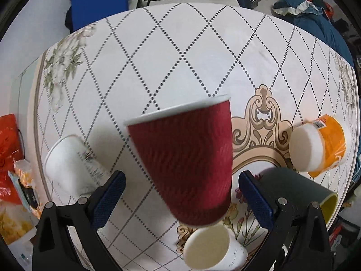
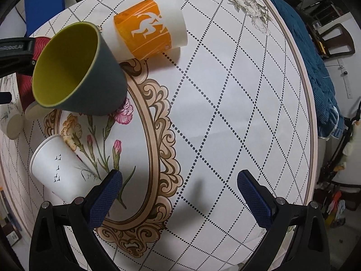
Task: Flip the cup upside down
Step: 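Lift the red ribbed cup upright with the left tool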
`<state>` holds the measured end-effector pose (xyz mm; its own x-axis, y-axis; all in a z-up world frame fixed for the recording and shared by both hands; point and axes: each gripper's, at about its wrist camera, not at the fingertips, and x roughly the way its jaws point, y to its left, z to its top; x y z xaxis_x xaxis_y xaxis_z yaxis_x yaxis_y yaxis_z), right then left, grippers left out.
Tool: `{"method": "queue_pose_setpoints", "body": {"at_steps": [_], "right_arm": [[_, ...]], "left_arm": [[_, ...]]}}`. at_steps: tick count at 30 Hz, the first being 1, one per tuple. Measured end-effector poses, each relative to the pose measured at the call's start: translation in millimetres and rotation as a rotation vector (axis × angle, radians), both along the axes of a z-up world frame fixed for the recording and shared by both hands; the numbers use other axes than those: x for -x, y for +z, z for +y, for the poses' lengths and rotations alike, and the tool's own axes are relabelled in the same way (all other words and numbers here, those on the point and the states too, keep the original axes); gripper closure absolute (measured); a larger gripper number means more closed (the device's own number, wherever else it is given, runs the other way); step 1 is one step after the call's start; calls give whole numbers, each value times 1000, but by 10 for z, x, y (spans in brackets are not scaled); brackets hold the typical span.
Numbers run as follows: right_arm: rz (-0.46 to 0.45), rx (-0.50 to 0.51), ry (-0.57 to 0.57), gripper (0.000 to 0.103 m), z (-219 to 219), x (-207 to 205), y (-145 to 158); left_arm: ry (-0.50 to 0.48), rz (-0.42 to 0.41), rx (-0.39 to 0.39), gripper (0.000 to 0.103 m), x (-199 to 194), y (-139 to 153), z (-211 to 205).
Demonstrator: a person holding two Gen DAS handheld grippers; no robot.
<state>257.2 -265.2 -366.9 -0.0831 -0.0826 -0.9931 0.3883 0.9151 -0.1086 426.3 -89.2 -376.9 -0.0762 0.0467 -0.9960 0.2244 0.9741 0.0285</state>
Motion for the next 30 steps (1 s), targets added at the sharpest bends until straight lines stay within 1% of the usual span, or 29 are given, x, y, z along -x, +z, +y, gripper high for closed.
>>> {"method": "queue_pose_setpoints", "body": {"at_steps": [1, 2, 3, 4, 5, 8, 14, 18, 25, 29, 30], "right_arm": [[1, 1, 0, 0, -15, -12, -7], [2, 2, -1, 0, -11, -16, -4], [2, 1, -1, 0, -44, -46, -17], [1, 3, -1, 0, -49, -54, -16], [1, 5, -1, 0, -51, -62, -13], [-1, 10, 0, 0, -49, -77, 1], [-7, 12, 1, 0, -40, -75, 43], [-13, 13, 6, 0, -19, -75, 72], [-28, 8, 17, 0, 96, 22, 182], [-42, 9, 22, 0, 133, 128, 265], [-48, 8, 22, 0, 149, 179, 297]], "left_arm": [[1, 0, 8, 1, -14, -30, -2], [-1, -3, 10, 8, -27, -59, -5], [-2, -3, 8, 19, -41, -85, -5], [-4, 2, 11, 25, -51, -119, -6], [-4, 5, 8, 26, -61, -153, -7], [-1, -25, 1, 28, -91, -200, 15], [-2, -53, -2, 29, -66, -132, 99], [-5, -78, 9, 29, 30, 84, 171], [-11, -102, 17, 29, 224, 371, 398], [-11, -119, 20, 29, 575, 624, 556], [-10, -124, 17, 29, 603, 623, 552]]}}
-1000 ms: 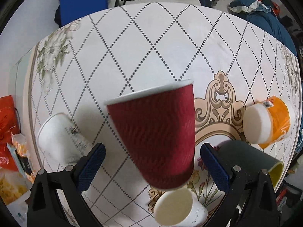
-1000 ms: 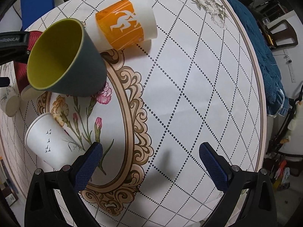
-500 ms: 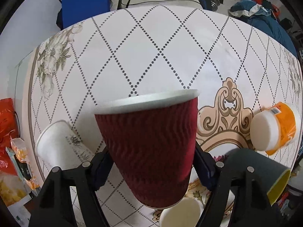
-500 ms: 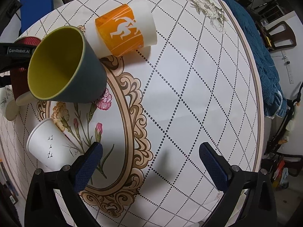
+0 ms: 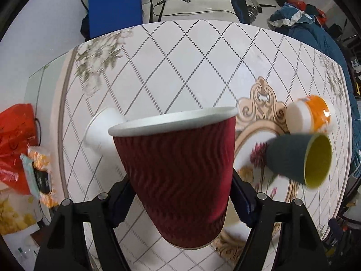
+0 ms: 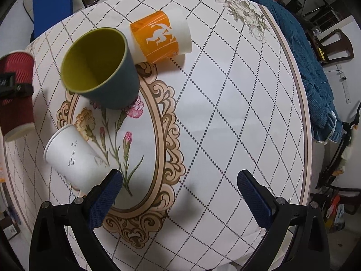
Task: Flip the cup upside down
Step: 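Lift the red ribbed cup upright with the left tool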
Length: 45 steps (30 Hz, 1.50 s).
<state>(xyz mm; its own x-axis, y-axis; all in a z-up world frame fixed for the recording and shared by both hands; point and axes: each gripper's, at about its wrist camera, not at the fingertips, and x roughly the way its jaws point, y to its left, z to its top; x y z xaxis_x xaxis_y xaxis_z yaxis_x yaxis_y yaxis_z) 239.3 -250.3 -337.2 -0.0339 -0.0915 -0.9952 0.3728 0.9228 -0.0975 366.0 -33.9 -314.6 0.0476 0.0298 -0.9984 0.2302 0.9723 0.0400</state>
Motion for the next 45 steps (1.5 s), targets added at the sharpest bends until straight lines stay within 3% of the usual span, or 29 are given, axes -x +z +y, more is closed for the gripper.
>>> {"method": "queue_pose_setpoints", "body": {"at_steps": [5, 12, 19, 26, 32, 45], "right_arm": [[-9, -12, 13, 0, 16, 179, 68], [-16, -34, 77, 0, 105, 556, 240], [-48, -57, 122, 0, 152, 961, 393], [-56, -87, 161, 0, 175, 1304, 391], [-16, -96, 219, 0, 231, 1511, 182], [60, -61, 168, 0, 34, 1647, -178]], "left_arm": [[-2, -19, 0, 29, 283, 153, 2], [-3, -21, 18, 29, 1032, 501, -33], [33, -6, 23, 29, 1709, 523, 18], [101, 45, 10, 29, 2162, 238, 83], [135, 121, 13, 29, 2336, -97, 61], [58, 238, -13, 29, 2261, -676, -182]]}}
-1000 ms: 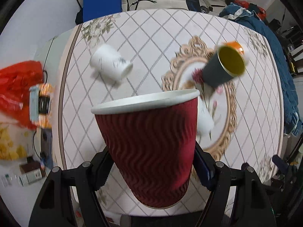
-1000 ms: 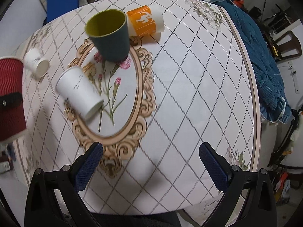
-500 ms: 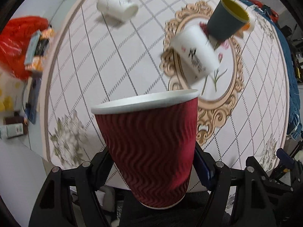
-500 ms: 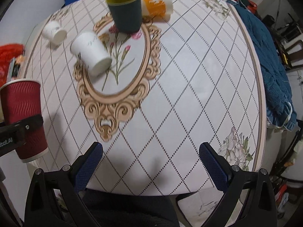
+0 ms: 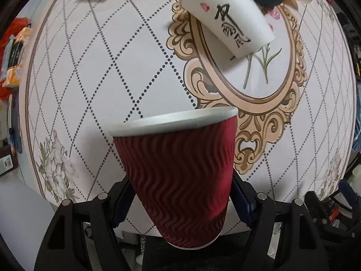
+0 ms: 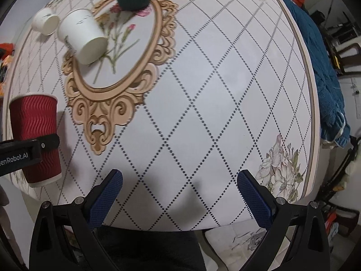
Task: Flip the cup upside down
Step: 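Lift the red ribbed cup upright with the left tool, then lower the red cup onto the tablecloth and open the left tool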
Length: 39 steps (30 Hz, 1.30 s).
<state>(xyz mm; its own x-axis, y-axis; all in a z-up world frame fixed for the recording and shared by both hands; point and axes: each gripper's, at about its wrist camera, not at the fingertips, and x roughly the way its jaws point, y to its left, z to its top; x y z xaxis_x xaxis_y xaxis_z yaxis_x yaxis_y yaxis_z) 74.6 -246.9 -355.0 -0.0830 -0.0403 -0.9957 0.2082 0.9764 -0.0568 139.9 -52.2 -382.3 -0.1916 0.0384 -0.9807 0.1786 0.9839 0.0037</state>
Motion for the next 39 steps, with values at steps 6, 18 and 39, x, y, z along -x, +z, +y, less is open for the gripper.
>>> {"method": "queue_pose_setpoints", "body": {"at_steps": [6, 18, 39], "right_arm": [[12, 14, -30, 0, -75, -25, -64], [13, 10, -47, 0, -110, -114, -99], [-19, 10, -57, 0, -86, -220, 92]], "left_arm": [[-20, 9, -15, 28, -42, -113, -29], [-44, 16, -31, 27, -132, -208, -61], [12, -70, 16, 16, -227, 236, 76]]}}
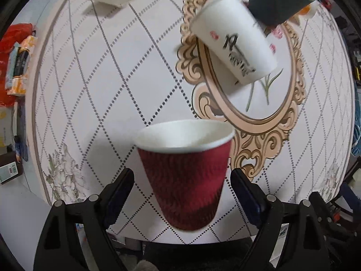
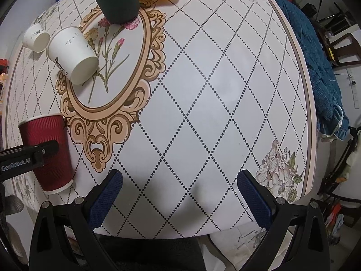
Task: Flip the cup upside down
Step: 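Lower the red cup onto the tablecloth and open the left tool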
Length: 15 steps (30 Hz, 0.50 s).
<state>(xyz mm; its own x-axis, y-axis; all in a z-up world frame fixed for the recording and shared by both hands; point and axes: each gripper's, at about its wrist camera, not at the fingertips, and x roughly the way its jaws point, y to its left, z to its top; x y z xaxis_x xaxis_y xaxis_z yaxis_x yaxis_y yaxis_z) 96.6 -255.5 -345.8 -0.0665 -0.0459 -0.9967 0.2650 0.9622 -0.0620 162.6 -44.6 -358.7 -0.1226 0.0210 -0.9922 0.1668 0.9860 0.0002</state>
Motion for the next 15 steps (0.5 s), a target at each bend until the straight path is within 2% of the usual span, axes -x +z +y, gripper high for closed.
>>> {"method": "queue_pose_setpoints", "body": {"at_steps": [5, 10, 15], "right_arm": [[-21, -9, 3, 0, 57, -5, 142], [-55, -30, 11, 0, 160, 24, 339], [-88, -61, 35, 0, 388, 52, 524]], "left_arm": [[7, -61, 20, 16, 61, 372, 116], [21, -154, -29, 15, 168, 731, 297], [42, -202, -62, 16, 322, 877, 656]]}}
